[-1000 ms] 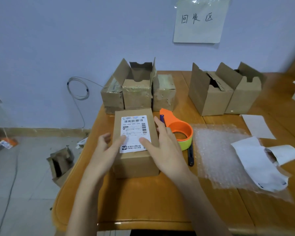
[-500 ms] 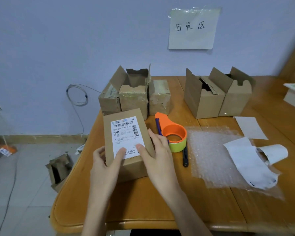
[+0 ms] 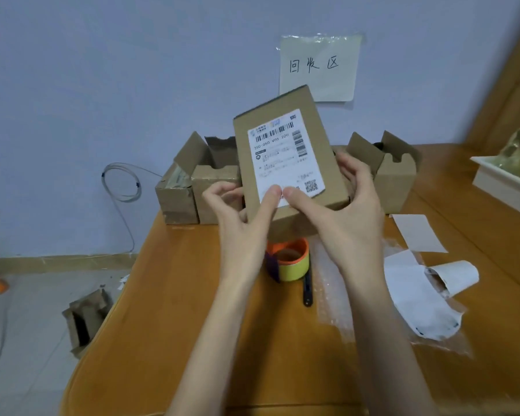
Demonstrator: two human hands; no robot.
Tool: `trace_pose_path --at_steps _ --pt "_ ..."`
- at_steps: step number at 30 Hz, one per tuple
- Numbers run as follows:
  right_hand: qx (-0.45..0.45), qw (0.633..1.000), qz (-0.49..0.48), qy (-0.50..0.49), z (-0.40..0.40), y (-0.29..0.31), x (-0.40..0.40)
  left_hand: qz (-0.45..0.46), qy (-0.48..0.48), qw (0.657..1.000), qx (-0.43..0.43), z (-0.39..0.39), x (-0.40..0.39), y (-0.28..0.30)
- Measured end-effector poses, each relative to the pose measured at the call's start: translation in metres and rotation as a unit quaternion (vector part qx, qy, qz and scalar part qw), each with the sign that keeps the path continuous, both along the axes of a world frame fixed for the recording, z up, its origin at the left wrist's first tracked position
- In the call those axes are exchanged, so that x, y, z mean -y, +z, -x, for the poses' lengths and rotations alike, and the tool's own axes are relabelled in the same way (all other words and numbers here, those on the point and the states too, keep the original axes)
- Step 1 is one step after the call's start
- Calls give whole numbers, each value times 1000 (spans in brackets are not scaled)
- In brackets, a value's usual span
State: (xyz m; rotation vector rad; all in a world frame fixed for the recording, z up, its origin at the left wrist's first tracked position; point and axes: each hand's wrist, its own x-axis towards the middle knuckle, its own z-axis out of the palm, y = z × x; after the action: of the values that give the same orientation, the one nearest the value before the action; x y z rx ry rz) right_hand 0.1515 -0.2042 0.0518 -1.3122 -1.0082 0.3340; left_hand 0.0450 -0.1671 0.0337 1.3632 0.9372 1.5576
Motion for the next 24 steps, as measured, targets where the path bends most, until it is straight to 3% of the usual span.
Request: trace_pose_path --at_steps 3,7,13,19,24 --pt "42 995 -25 -85 -23 11 -27 -35 -30 999 -22 -32 -30 1" --pt "117 983 16 -139 -39 3 -60 48 -62 991 -106 -61 -65 -15" --pt "243 942 61 -223 -45 -25 -103 211 -110 970 -46 -79 -103 -26" --pt "325 906 57 -264 -50 -53 -137 271 -113 954 -66 -83 -130 -27" --pt "369 895 76 -239 -53 -72 -163 296 -104 948 -60 -90 -148 -24"
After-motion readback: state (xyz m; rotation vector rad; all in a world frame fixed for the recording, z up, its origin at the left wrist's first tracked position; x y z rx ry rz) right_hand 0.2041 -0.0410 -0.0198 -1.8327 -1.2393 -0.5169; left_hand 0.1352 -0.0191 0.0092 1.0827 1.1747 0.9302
